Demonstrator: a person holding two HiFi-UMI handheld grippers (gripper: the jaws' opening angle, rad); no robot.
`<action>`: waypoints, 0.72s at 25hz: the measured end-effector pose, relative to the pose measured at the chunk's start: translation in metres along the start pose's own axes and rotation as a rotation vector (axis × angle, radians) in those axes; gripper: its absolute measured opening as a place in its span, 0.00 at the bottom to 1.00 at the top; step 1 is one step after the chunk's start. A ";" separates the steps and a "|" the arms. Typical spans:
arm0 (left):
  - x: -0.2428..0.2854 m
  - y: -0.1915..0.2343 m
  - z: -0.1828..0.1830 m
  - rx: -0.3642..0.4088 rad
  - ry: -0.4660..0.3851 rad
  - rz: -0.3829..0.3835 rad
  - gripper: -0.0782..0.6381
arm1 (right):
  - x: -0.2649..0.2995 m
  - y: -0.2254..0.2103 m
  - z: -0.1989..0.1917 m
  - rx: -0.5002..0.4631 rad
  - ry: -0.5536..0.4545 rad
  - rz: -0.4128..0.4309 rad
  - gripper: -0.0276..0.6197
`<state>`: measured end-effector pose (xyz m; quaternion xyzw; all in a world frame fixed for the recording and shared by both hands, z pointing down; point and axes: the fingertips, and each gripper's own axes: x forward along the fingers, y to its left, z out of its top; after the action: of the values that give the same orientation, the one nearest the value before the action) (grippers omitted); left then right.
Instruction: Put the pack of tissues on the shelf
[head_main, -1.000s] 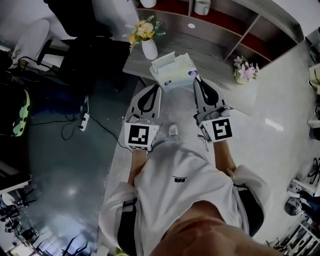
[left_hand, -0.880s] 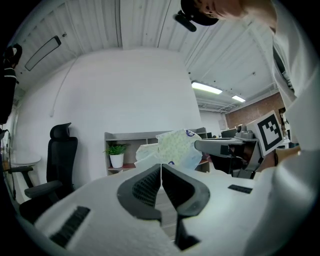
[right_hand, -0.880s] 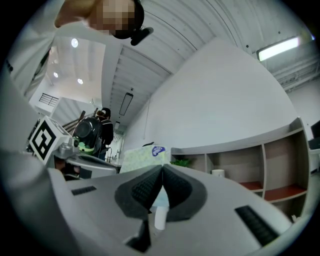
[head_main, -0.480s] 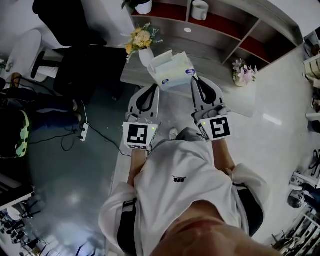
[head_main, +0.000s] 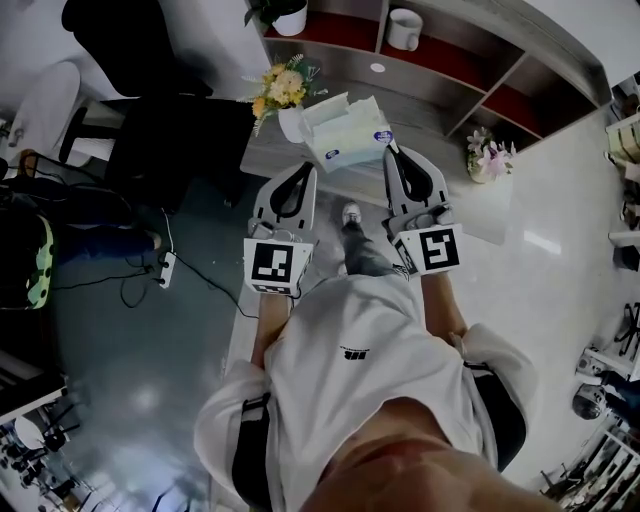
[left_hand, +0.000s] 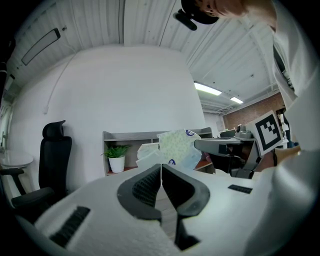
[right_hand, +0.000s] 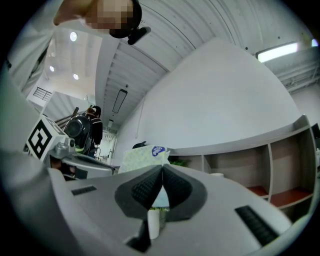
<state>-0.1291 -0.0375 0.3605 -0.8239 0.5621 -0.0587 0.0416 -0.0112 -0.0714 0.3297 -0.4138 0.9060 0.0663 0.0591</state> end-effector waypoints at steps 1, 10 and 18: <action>0.003 0.002 0.000 0.001 0.000 0.000 0.15 | 0.003 -0.003 -0.001 0.002 -0.002 -0.005 0.08; 0.040 0.024 -0.007 -0.003 0.008 -0.019 0.15 | 0.037 -0.023 -0.014 0.016 0.003 -0.024 0.08; 0.080 0.053 -0.016 -0.003 0.028 -0.035 0.15 | 0.079 -0.040 -0.027 0.028 -0.005 -0.027 0.08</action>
<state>-0.1509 -0.1314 0.3730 -0.8328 0.5482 -0.0700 0.0316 -0.0334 -0.1609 0.3408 -0.4251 0.9010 0.0540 0.0680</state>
